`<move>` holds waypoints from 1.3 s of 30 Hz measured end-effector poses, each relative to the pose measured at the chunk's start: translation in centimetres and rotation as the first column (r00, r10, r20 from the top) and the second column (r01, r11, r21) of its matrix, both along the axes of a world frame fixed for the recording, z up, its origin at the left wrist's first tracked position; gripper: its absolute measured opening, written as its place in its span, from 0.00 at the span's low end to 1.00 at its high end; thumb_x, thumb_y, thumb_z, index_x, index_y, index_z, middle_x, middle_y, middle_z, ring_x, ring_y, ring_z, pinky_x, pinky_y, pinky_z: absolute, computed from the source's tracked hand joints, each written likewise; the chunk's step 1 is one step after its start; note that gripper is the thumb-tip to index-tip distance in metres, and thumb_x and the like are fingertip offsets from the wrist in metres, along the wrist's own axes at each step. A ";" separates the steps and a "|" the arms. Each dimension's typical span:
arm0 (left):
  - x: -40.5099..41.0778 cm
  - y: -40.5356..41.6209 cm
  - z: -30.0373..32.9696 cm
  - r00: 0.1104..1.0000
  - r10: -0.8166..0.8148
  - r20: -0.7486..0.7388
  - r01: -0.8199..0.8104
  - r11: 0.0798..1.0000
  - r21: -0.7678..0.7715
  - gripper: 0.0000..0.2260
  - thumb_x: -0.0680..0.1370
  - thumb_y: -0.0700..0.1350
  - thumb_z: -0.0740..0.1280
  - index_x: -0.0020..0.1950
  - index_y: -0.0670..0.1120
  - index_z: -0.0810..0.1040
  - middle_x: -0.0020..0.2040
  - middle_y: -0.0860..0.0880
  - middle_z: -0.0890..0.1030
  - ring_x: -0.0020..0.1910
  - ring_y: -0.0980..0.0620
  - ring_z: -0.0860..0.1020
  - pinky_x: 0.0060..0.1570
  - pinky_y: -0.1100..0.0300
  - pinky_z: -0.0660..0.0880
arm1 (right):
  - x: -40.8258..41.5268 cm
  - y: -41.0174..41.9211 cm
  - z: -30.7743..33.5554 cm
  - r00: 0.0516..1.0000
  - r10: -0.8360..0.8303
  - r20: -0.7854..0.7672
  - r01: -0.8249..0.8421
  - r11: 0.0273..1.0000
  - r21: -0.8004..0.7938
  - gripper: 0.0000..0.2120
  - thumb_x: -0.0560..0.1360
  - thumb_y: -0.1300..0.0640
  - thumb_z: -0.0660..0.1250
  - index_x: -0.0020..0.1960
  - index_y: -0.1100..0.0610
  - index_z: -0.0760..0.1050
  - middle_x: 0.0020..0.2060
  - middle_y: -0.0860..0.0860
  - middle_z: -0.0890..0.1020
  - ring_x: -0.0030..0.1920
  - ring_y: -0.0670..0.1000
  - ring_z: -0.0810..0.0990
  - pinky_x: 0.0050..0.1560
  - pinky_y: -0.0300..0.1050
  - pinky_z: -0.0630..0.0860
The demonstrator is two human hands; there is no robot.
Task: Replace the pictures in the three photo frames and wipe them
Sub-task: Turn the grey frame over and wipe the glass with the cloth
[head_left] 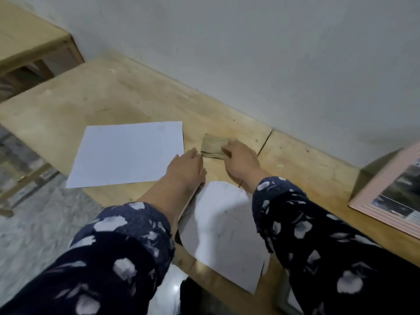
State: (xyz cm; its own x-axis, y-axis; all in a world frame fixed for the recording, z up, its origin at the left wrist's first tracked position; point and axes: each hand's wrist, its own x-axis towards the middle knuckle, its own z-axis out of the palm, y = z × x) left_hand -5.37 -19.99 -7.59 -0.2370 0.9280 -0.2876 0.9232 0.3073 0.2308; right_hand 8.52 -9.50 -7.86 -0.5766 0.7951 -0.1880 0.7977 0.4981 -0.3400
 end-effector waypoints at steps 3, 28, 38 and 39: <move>-0.9 0.8 -0.5 0.983 -0.120 -0.136 0.112 0.992 -0.066 0.19 0.82 0.51 0.51 0.68 0.43 0.69 0.69 0.47 0.67 0.63 0.46 0.72 0.69 0.51 0.59 | -2.0 1.6 -0.2 0.997 0.036 0.063 -0.035 0.999 -0.014 0.27 0.77 0.53 0.61 0.75 0.49 0.61 0.78 0.51 0.54 0.77 0.52 0.51 0.75 0.57 0.48; 9.0 -2.0 0.5 0.956 -0.251 -0.149 0.245 0.968 -0.059 0.30 0.82 0.61 0.41 0.79 0.48 0.42 0.79 0.50 0.38 0.78 0.49 0.41 0.72 0.37 0.38 | 10.6 -3.3 4.4 0.178 -0.902 -0.393 0.216 0.426 -0.879 0.15 0.79 0.51 0.61 0.60 0.59 0.74 0.46 0.57 0.82 0.43 0.56 0.81 0.49 0.53 0.77; 20.5 -11.1 -2.3 0.876 -0.483 0.001 0.483 0.875 0.046 0.42 0.74 0.73 0.44 0.79 0.48 0.40 0.79 0.51 0.38 0.76 0.54 0.35 0.71 0.38 0.32 | 23.3 -11.0 4.6 0.510 -0.749 -0.423 0.716 0.642 -0.274 0.07 0.77 0.57 0.64 0.50 0.54 0.81 0.43 0.51 0.81 0.44 0.52 0.76 0.39 0.41 0.68; 21.1 -11.8 -2.6 0.868 -0.497 0.003 0.496 0.866 0.067 0.44 0.74 0.74 0.46 0.79 0.47 0.40 0.79 0.51 0.39 0.77 0.54 0.36 0.70 0.38 0.32 | 23.8 -11.8 4.0 0.549 -0.738 -0.393 0.706 0.661 -0.255 0.06 0.77 0.57 0.65 0.49 0.52 0.81 0.42 0.50 0.81 0.43 0.51 0.75 0.38 0.41 0.66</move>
